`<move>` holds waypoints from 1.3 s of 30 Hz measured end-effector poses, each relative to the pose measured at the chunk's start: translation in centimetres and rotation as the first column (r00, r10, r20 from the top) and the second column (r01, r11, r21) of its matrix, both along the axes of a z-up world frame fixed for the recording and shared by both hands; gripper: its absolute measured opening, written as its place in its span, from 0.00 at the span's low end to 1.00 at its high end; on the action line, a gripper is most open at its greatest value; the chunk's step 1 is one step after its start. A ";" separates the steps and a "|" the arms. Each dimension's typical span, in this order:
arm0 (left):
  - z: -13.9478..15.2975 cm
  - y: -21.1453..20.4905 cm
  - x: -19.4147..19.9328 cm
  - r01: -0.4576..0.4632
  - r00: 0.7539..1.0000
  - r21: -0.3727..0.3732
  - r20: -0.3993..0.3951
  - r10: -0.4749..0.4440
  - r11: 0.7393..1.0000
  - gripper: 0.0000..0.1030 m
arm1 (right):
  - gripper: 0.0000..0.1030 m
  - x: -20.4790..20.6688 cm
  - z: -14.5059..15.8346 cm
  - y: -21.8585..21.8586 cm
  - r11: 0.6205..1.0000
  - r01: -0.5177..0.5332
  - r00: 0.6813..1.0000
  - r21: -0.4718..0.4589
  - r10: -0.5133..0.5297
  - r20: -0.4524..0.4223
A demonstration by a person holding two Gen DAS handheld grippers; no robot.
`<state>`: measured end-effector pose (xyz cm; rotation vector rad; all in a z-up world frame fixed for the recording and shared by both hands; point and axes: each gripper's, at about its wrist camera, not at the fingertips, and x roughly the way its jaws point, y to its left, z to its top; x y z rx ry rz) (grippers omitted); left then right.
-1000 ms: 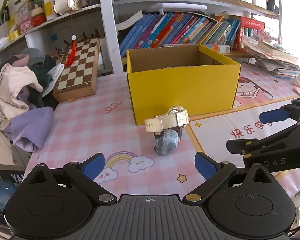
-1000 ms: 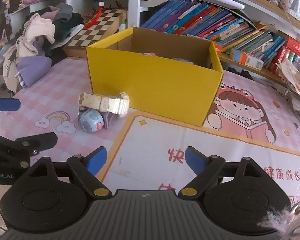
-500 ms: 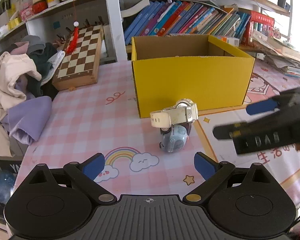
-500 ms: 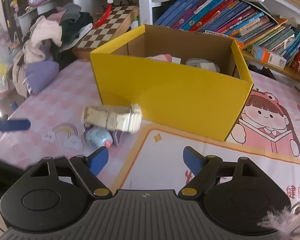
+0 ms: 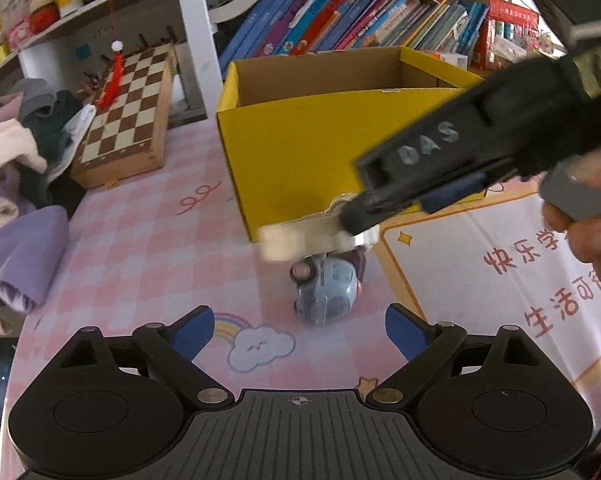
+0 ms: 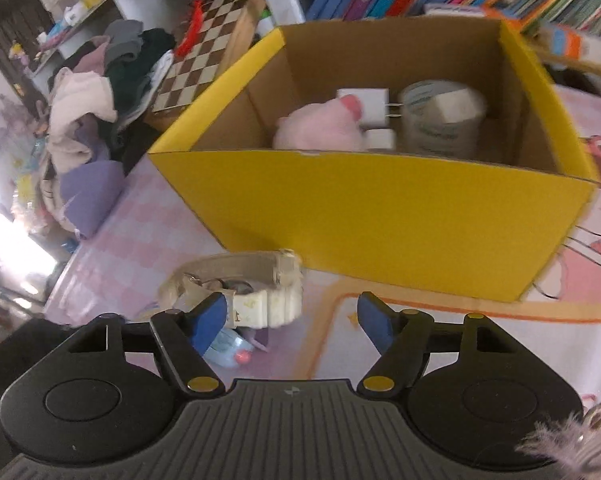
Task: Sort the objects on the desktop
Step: 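Lower the right tool onto the white watch while the left tool descends to the grey toy car, then close the right tool on the white watch while the left tool grasps the grey toy car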
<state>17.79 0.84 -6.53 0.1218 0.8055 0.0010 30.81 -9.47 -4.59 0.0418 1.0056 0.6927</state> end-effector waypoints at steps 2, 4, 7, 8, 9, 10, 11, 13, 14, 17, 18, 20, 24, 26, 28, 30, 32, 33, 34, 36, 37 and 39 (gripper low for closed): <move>-0.2 -0.1 0.6 0.008 1.000 0.004 -0.005 -0.008 1.000 0.88 | 0.69 0.5 -0.1 0.7 1.000 -0.016 1.000 0.014 0.016 -0.024; -0.6 -0.3 1.2 0.018 1.000 0.006 -0.013 -0.018 1.000 0.85 | 0.69 0.9 -0.3 1.2 0.999 -0.023 0.998 0.029 0.025 -0.052; -1.2 -0.4 2.1 0.023 0.999 0.002 -0.024 -0.023 1.000 0.79 | 0.69 1.3 -0.5 1.9 0.998 -0.040 0.996 0.041 0.044 -0.082; -1.3 -0.4 2.4 0.021 0.999 0.002 -0.029 -0.021 1.000 0.75 | 0.69 1.3 -0.6 2.1 0.998 -0.050 0.995 0.041 0.054 -0.083; -1.4 -0.3 2.6 0.017 0.999 0.000 -0.033 -0.017 1.000 0.73 | 0.69 1.3 -0.6 2.2 0.998 -0.057 0.995 0.041 0.060 -0.083; -1.5 -0.2 2.9 0.013 0.999 -0.005 -0.036 -0.013 1.000 0.68 | 0.69 1.3 -0.6 2.2 0.997 -0.061 0.994 0.041 0.064 -0.085; -1.6 -0.1 3.1 0.009 0.999 -0.012 -0.040 -0.009 1.000 0.63 | 0.69 1.4 -0.7 2.2 0.997 -0.062 0.994 0.043 0.065 -0.088; -1.7 0.1 3.3 0.009 0.999 -0.029 -0.048 -0.011 1.000 0.55 | 0.69 1.6 -0.8 1.8 0.997 -0.056 0.994 0.051 0.061 -0.095; -1.8 0.1 3.4 0.013 0.999 -0.037 -0.052 -0.015 0.999 0.47 | 0.69 1.6 -0.7 1.7 0.997 -0.054 0.994 0.055 0.059 -0.096; -1.9 0.0 3.3 0.024 0.998 -0.048 -0.059 -0.027 0.999 0.39 | 0.70 1.7 -0.6 1.2 0.997 -0.047 0.994 0.064 0.053 -0.094; -1.9 0.1 3.2 0.024 0.998 -0.050 -0.061 -0.027 0.998 0.39 | 0.70 1.7 -0.5 1.1 0.997 -0.043 0.995 0.069 0.049 -0.092; -1.7 0.2 2.8 0.022 0.997 -0.055 -0.066 -0.026 0.998 0.39 | 0.71 1.8 -0.5 0.8 0.996 -0.032 0.994 0.078 0.040 -0.098; -1.4 0.6 1.7 0.014 0.997 -0.067 -0.076 -0.019 0.998 0.39 | 0.72 2.1 -0.8 0.5 0.995 -0.012 0.993 0.097 0.023 -0.118; -1.2 0.9 1.1 0.010 0.997 -0.073 -0.081 -0.016 0.997 0.39 | 0.72 2.2 -0.9 0.6 0.995 0.000 0.992 0.102 0.013 -0.125; -1.0 1.1 0.5 0.007 0.996 -0.079 -0.086 -0.013 0.997 0.39 | 0.72 2.3 -1.0 0.7 0.993 0.006 0.991 0.116 0.009 -0.133; -0.8 1.3 -0.1 0.003 0.996 -0.085 -0.091 -0.010 0.996 0.39 | 0.72 2.3 -1.1 1.1 0.994 0.012 0.992 0.107 0.002 -0.129; -0.6 1.5 -0.7 -0.001 0.995 -0.091 -0.096 -0.008 0.996 0.39 | 0.67 2.4 -1.4 1.6 0.997 0.021 0.991 0.079 -0.010 -0.132; -0.5 1.6 -1.0 -0.003 0.995 -0.094 -0.099 -0.006 0.996 0.39 | 0.66 2.4 -1.7 1.9 0.998 0.022 0.990 0.060 -0.014 -0.137; -0.4 1.7 -1.2 -0.003 0.995 -0.095 -0.100 -0.006 0.995 0.38 | 0.61 2.5 -2.0 2.1 0.999 0.023 0.990 0.042 -0.017 -0.143; -0.4 1.7 -1.4 0.001 0.995 -0.093 -0.098 -0.010 0.996 0.38 | 0.55 2.5 -2.5 2.7 1.000 0.016 0.988 0.004 -0.015 -0.153; -0.4 1.8 -1.5 0.003 0.995 -0.092 -0.098 -0.012 0.996 0.38 | 0.53 2.4 -2.7 2.9 1.000 0.007 0.988 -0.006 -0.008 -0.152; -0.3 1.9 -1.6 0.007 0.995 -0.090 -0.096 -0.016 0.996 0.38 | 0.49 2.1 -2.8 3.2 1.000 -0.021 0.989 -0.010 0.019 -0.147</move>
